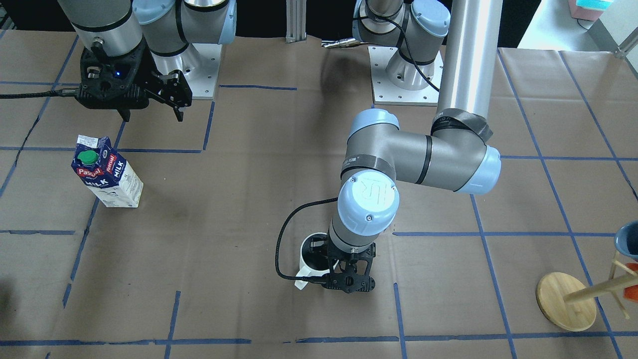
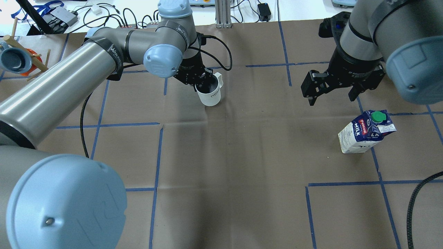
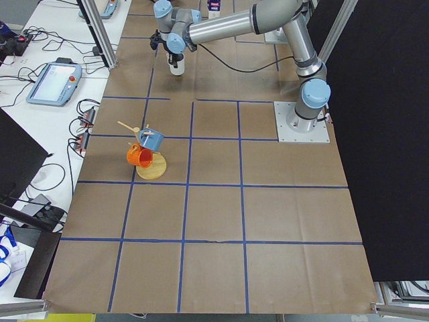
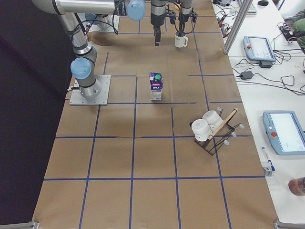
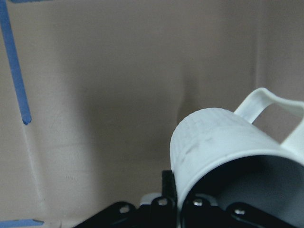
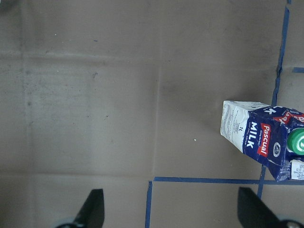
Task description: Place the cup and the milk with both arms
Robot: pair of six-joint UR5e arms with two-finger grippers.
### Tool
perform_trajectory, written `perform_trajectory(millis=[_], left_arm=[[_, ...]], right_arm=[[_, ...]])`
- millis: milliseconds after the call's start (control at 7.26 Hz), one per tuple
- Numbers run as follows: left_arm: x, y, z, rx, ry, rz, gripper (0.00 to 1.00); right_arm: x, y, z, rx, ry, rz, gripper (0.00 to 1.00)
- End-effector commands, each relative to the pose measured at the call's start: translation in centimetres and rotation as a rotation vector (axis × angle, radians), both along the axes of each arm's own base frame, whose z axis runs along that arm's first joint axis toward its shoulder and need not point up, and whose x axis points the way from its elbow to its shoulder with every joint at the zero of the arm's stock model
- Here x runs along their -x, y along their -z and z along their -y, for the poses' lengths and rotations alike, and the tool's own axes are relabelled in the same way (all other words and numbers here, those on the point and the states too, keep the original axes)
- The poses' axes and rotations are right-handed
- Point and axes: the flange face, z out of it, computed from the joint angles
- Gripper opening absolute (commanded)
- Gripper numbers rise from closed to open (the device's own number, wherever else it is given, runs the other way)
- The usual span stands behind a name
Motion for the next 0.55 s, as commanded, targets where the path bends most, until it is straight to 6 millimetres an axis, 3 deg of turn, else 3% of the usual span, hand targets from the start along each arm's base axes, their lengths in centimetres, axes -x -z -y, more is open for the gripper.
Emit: perform_trajectory(millis=[0, 138, 413], left_arm=[[1.03, 1.02, 1.16, 0.0, -0.089, 0.004, 0.03], [1.05, 0.7, 1.11, 0.003, -0.098, 0.0, 0.07], [1.15, 1.39, 1.06, -0.008, -0.109, 0.004, 0.23]], right_arm=[[-0.04, 0.1, -0.04, -0.002, -0.001, -0.002, 1.0], [-0.02, 0.16, -0.05, -0.002, -0.001, -0.004, 1.0], [-0.02, 0.2, -0.03, 0.0, -0.001, -0.004, 1.0]])
